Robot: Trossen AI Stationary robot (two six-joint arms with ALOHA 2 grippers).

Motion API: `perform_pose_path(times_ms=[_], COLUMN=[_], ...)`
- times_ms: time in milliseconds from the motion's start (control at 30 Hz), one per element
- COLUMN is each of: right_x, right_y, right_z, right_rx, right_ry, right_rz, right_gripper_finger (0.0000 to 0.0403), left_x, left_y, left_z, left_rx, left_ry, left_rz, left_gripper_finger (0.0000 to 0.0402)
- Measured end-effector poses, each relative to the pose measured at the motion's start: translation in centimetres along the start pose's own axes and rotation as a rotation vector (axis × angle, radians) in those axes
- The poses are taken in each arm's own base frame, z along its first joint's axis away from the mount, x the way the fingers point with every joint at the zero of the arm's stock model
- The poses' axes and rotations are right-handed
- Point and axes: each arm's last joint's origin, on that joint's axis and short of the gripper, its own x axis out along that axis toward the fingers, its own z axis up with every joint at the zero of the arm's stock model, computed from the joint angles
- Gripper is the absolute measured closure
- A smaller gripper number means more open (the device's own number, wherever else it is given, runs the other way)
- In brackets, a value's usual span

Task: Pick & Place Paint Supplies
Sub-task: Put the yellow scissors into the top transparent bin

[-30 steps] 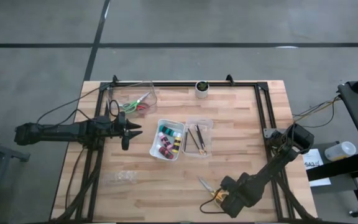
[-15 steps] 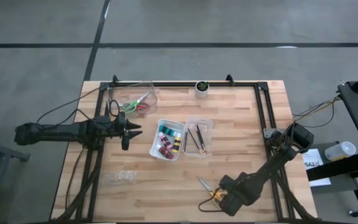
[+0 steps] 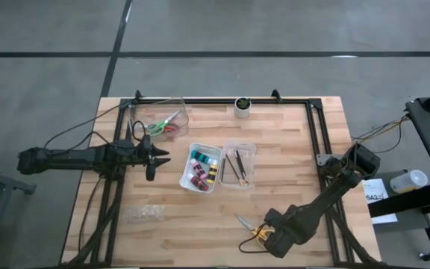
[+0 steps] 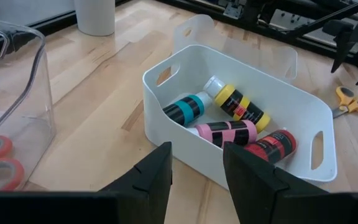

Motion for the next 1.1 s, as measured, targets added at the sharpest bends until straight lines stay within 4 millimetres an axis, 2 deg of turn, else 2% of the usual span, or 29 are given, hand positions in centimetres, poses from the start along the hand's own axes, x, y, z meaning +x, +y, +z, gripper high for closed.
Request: perform_pose_path(times_ms=[300,767,1100], right_x=[0.8,2.2,2.2], right_y=[-0.3,-1.3,-1.2], right_z=[0.2,0.1,0.1], right_rx=[0.03,0.065,0.06], right_ry=[-0.05,-0.017,-0.015], right_rz=[-0.004,-0.004,0.005], right_gripper_finger=[0.0143,0.0143,0.0143], left_x=[0.0,0.0,0.0], left_y=[0.0,0.0,0.0], left_z=[0.0,0.0,0.0], left_rx=[0.0,0.0,0.0], left_ry=[0.0,-0.003,-0.002], left_rz=[0.0,0.0,-0.001], left_gripper_finger=[0.0252,0.0251,0.0251])
